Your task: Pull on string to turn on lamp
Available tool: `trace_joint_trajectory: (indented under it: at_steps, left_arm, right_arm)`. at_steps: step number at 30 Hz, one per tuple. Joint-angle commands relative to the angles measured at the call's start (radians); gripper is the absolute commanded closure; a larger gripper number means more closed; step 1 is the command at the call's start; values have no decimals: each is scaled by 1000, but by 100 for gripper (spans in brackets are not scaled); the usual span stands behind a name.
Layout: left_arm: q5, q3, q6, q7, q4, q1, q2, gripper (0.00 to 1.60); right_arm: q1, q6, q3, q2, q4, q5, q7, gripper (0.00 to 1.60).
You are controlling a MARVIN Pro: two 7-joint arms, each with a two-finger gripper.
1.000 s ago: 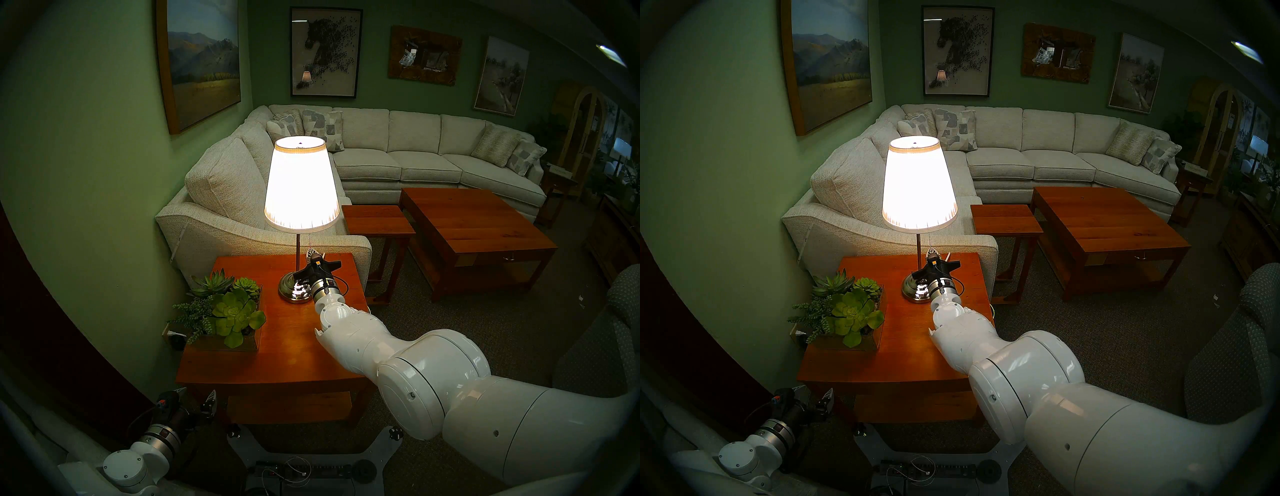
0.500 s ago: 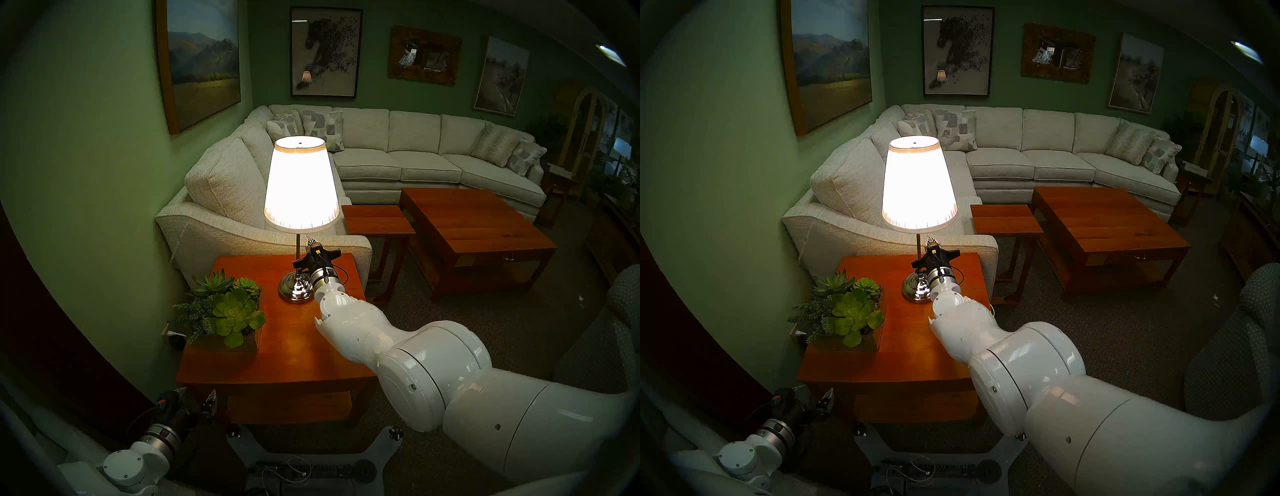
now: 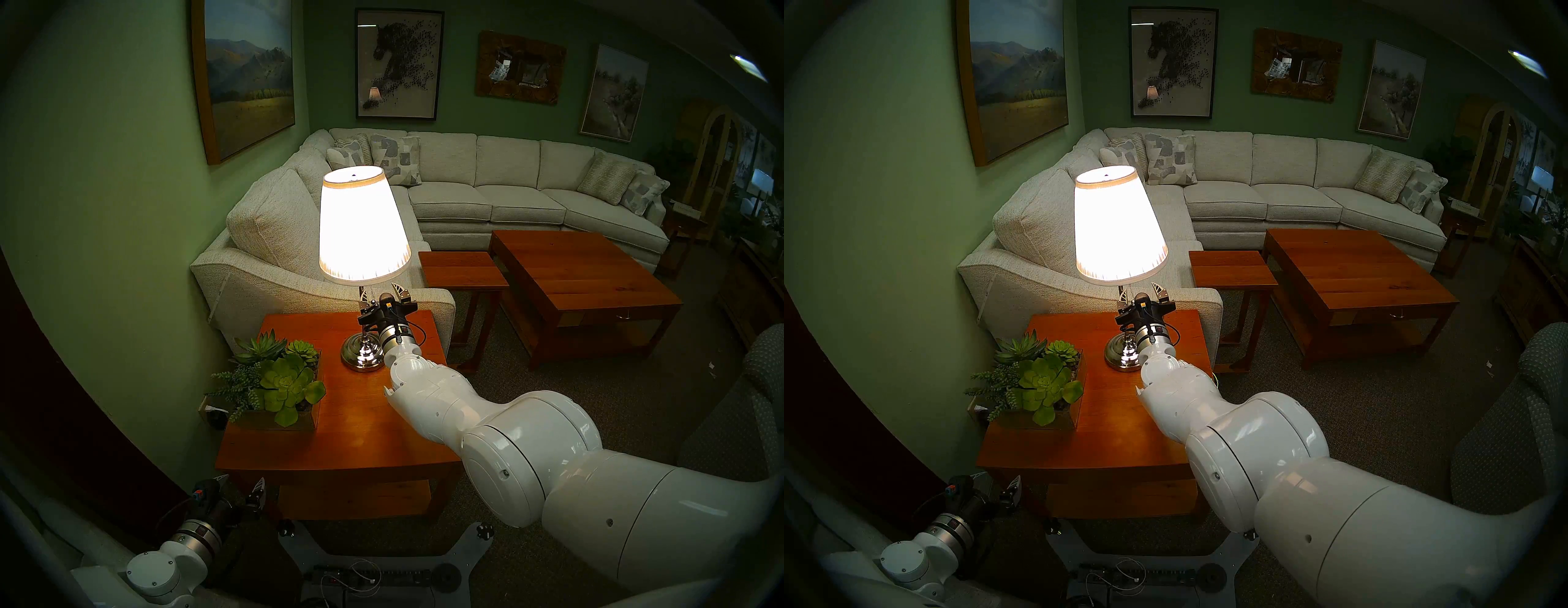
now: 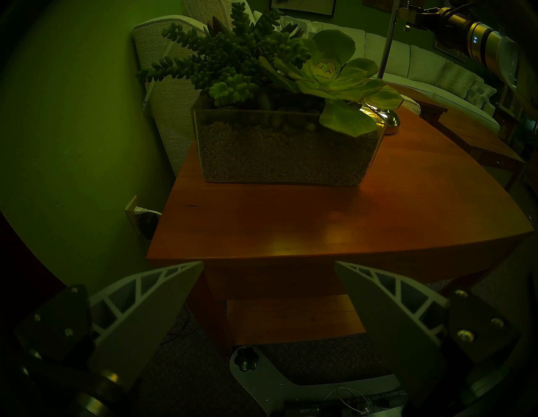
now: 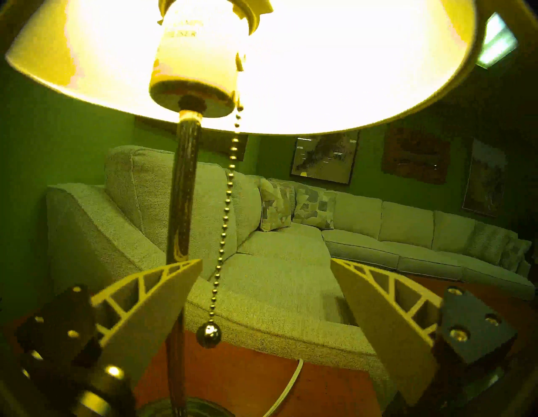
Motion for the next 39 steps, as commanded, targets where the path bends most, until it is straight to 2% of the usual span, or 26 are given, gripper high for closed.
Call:
trace_joint_trajectory:
  at_steps: [1,8,10,11,13,14,15,17,23,25,39]
  left_arm:
    - [0,-9,-10,0,-15,-4,1,0]
    - [-1,-11,-13,1,-18,-2,2,0]
    - [-1,-12,-14,1,-19,-1,2,0]
    - [-1,-12,-14,1,-19,0,2,0]
    - [-1,-12,-15,2,-19,0,2,0]
    - [-1,-12,-15,2,-19,0,2,0]
    - [-1,-12,-15,2,-19,0,2,0]
    - [-1,-12,-15,2,-19,0,2,0]
    - [-1,-12,-15,2,-19,0,2,0]
    - [-1,-12,-15,2,-20,1,2,0]
    - [-1,-11,-14,2,-18,-1,2,0]
  right_arm:
    - [-4,-91,-15,-13,-39,-16,-43,1]
    - [-69,-178,-37,-3,-61,-37,-114,6]
    - [-104,-216,-52,0,-81,-53,-157,9]
    - [-121,-212,-57,2,-96,-59,-169,10]
    - [-163,-264,-72,7,-112,-76,-225,13]
    - [-179,-260,-71,12,-124,-77,-221,13]
    - [-199,-279,-82,15,-131,-88,-257,12]
    - [-229,-290,-89,26,-151,-99,-279,11]
    - [-302,-290,-136,58,-234,-160,-397,6]
    - [-313,-290,-149,69,-249,-178,-424,0]
    - [-429,-290,-216,185,-416,-312,-651,0]
